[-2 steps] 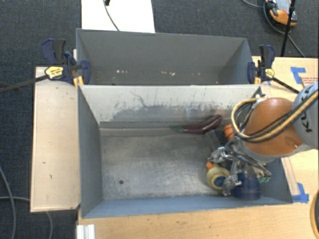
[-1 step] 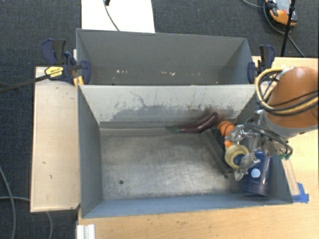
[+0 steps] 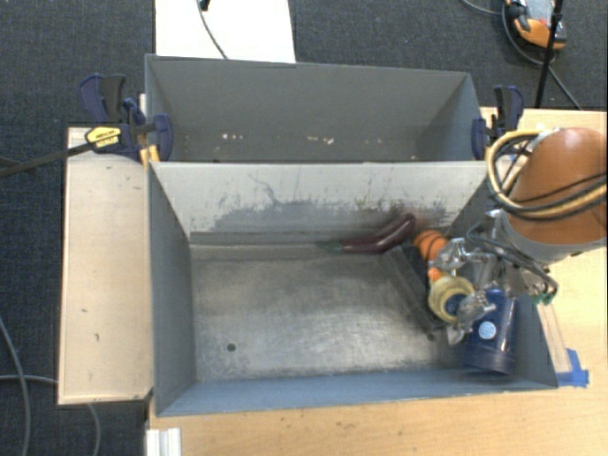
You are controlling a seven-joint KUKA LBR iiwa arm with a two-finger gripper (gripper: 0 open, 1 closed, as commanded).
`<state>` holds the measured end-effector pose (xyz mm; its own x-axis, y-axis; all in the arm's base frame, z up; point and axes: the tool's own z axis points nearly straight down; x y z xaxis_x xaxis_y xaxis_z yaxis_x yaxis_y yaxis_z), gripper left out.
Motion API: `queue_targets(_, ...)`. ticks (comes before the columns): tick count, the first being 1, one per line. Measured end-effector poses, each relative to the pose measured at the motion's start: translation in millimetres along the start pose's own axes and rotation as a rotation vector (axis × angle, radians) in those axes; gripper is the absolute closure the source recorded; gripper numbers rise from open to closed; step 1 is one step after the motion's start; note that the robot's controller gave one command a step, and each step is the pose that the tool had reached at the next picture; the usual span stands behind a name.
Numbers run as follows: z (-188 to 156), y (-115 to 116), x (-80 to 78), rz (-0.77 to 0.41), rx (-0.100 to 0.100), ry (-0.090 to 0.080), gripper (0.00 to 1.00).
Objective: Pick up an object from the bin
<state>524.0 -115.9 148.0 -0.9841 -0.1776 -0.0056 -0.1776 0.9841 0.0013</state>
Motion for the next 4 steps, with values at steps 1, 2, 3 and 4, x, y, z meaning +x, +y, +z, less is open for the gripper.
queue_targets(1, -28.5, 7.1, 0.7, 0.008, 0.000, 0.004, 1.00)
queue_targets(2, -35.6, 8.2, 0.1, 0.010, 0.001, 0.003, 1.00)
queue_targets(3, -47.4, 11.6, -10.7, -0.093, 0.002, 0.003, 1.00)
queue_targets(4, -102.5, 27.3, -13.0, -0.172, -0.002, 0.008, 1.00)
